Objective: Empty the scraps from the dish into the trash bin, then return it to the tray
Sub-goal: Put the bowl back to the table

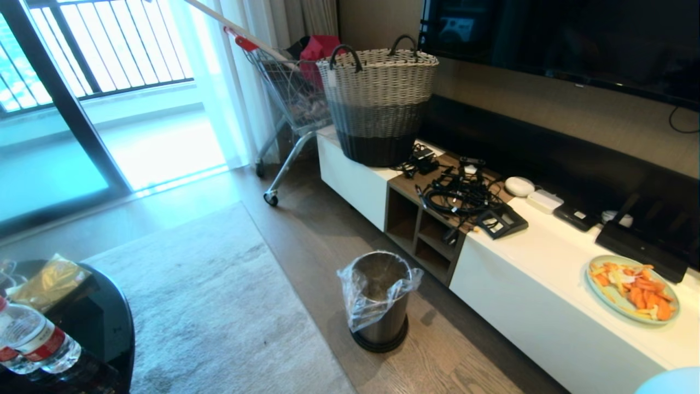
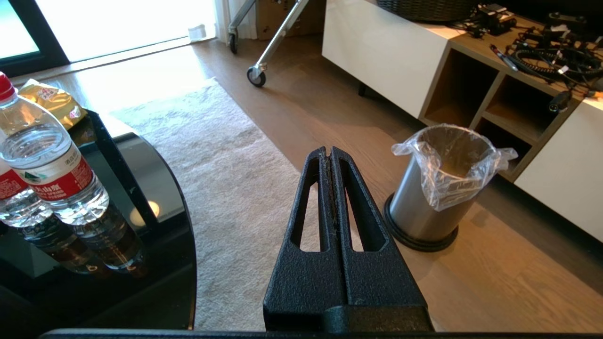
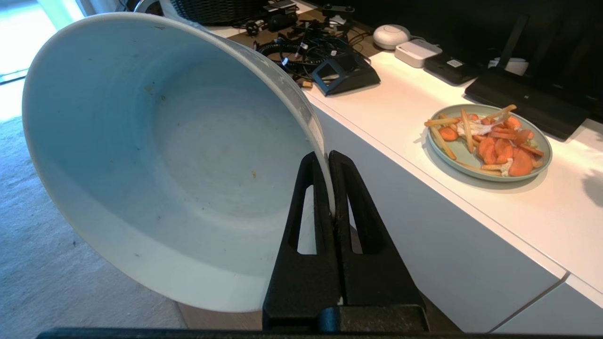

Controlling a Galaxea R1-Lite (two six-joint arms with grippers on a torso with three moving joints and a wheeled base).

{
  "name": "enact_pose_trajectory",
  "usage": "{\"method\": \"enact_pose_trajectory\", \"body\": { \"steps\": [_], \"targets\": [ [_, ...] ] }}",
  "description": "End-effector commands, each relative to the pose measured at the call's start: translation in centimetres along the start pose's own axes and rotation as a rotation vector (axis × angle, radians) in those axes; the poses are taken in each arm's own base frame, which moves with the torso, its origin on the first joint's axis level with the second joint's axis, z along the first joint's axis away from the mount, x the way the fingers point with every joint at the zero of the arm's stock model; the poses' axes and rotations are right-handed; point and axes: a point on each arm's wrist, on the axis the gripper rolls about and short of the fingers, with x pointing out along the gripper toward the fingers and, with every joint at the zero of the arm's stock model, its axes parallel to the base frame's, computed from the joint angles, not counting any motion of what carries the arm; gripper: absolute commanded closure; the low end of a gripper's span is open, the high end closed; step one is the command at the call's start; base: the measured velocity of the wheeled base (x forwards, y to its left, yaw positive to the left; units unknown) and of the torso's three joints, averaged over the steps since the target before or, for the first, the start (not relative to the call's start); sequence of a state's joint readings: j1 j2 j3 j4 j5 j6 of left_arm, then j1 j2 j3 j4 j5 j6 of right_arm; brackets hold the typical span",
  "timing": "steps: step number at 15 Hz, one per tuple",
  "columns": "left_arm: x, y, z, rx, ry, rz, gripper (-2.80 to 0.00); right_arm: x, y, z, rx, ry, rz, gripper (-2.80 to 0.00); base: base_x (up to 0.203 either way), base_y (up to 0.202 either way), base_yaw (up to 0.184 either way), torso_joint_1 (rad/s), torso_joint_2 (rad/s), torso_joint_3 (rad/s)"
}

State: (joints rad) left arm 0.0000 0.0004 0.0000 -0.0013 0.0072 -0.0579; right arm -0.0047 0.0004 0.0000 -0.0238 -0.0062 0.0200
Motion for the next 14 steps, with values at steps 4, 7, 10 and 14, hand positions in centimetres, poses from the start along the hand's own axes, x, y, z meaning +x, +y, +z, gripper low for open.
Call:
{"method": "enact_pose_trajectory", "body": {
  "steps": [4,7,10,14],
  "targets": [
    [0.00,0.00,0.00,-0.001,-0.001,0.000,0.00,0.00,0.00,0.01,0.000,-0.001,0.000,0.00,0.000,0.000,0.000,0.000,0.00,0.000],
    [0.00,0.00,0.00,-0.002,0.000,0.000,0.00,0.00,0.00,0.00,0.000,0.000,0.000,0.00,0.000,0.000,0.000,0.000,0.00,0.000],
    [0.00,0.00,0.00,-0.002,-0.001,0.000,0.00,0.00,0.00,0.01,0.000,-0.001,0.000,0.00,0.000,0.000,0.000,0.000,0.00,0.000],
    [0.00,0.00,0.00,-0.002,-0.001,0.000,0.00,0.00,0.00,0.01,0.000,-0.001,0.000,0.00,0.000,0.000,0.000,0.000,0.00,0.000]
  ]
}}
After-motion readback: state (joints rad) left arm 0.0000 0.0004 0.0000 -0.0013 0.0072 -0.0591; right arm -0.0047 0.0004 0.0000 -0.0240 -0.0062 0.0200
